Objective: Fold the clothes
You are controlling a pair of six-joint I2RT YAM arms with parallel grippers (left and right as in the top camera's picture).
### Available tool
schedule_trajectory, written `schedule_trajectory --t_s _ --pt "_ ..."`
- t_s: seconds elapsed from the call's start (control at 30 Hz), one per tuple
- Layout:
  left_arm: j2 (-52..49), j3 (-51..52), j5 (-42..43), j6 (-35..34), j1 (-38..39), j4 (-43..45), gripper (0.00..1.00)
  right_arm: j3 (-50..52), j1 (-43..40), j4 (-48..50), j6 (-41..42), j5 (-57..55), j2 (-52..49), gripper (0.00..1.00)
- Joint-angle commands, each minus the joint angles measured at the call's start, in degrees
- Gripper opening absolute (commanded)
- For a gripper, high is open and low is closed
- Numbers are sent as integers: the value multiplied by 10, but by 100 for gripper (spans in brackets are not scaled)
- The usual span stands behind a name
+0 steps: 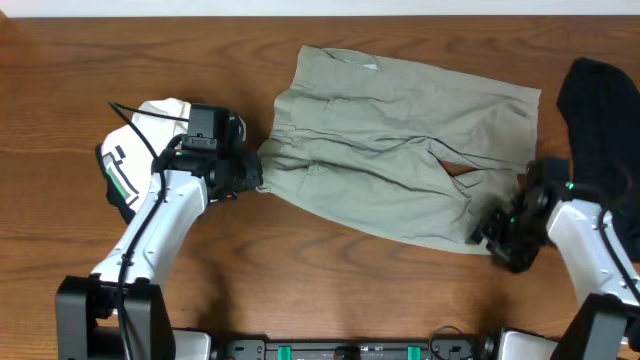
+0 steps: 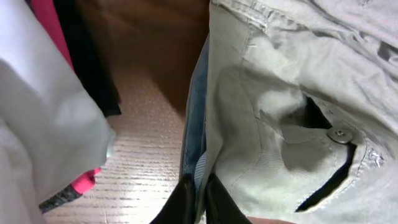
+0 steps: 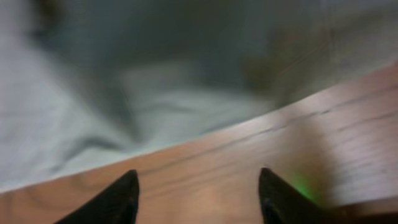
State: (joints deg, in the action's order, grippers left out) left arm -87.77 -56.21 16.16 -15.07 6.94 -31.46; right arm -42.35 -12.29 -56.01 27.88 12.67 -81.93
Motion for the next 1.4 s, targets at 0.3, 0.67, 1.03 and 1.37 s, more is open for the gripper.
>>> schedule_trajectory --t_s 0.3,0.67,1.03,1.37 --pt "0 -8 1 -3 -2 -8 14 74 -32 101 58 -69 3 80" --pt "0 -8 1 -2 -2 -21 14 116 -32 232 94 -68 2 41" --pt "57 -36 1 -1 -2 -93 6 -9 -32 17 -5 -40 83 1" --pt "268 -129 1 -1 -1 -251 6 -229 -32 -193 -18 -135 191 1"
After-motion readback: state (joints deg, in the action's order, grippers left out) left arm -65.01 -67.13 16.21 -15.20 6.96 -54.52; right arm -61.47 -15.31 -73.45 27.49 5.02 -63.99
